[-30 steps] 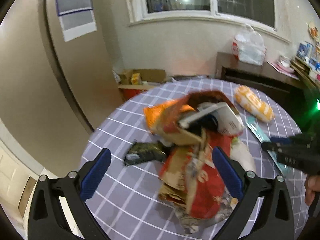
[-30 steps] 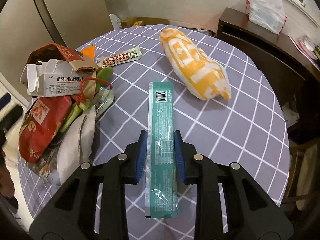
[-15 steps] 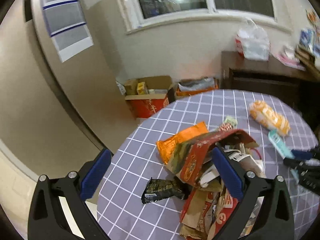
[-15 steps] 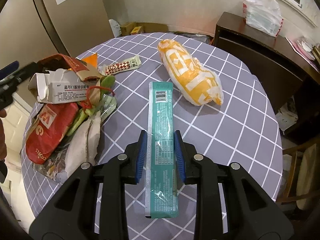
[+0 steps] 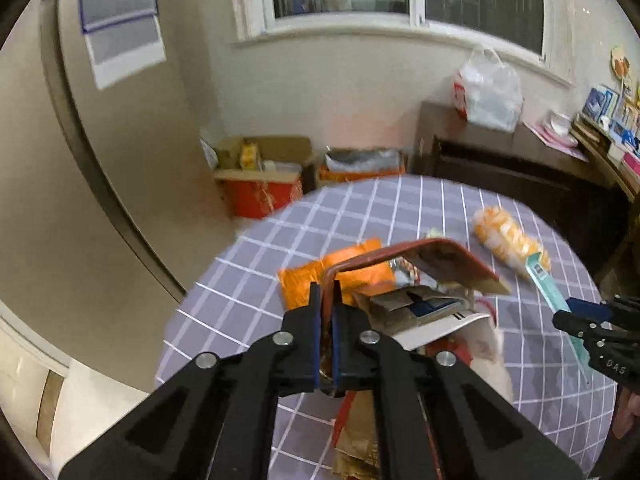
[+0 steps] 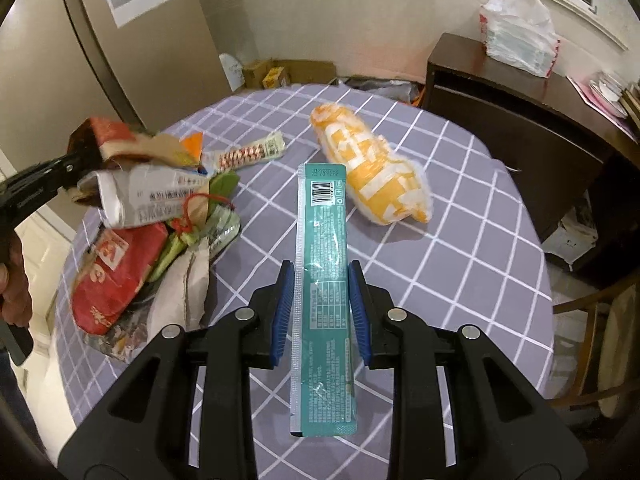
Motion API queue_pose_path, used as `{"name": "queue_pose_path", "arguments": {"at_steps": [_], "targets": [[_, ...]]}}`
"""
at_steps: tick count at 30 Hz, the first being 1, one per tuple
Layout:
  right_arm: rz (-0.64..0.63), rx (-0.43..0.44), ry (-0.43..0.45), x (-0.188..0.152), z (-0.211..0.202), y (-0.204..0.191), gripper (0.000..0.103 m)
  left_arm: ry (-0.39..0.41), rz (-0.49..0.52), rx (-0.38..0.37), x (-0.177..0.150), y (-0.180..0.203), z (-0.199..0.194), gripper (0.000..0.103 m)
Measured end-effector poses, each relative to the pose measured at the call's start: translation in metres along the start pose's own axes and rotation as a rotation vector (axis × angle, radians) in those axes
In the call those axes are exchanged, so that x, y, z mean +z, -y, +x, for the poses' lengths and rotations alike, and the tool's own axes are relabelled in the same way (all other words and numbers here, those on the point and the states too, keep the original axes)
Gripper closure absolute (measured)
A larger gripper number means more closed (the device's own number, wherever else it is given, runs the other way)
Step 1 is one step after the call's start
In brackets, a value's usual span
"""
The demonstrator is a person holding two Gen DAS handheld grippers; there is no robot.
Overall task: Collect trash
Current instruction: 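Carry both items to the blue wastebasket and open both tools to drop them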
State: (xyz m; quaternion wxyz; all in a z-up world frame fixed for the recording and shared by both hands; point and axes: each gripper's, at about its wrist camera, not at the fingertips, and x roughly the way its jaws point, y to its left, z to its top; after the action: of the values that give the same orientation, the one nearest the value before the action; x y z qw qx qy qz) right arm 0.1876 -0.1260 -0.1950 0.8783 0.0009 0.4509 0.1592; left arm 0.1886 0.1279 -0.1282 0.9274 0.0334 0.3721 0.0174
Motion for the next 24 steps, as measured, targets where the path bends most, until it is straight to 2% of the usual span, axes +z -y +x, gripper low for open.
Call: {"name": "queue_pose_path", "arguments": {"at_steps": [6,14,19,24], "targets": [[0.048,0.024,0.067,0.005,-0.031,0.019,0.076,0.111,-0.007,-0.017,0.018,0.015,-0.049,0.099],[0.133,0.022,0.161,0.000,-0.079,0.063,0.076,0.235,0.052,-0.093,0.045,0.078,-0.100,0.099],[0.208,-0.012,0.198,-0.013,-0.102,0.107,0.076,0.234,0.135,-0.221,0.049,0.146,-0.107,0.099],[0.332,-0.068,0.202,-0.043,-0.118,0.169,0.076,0.144,0.218,-0.378,0.037,0.233,-0.082,0.099]]}}
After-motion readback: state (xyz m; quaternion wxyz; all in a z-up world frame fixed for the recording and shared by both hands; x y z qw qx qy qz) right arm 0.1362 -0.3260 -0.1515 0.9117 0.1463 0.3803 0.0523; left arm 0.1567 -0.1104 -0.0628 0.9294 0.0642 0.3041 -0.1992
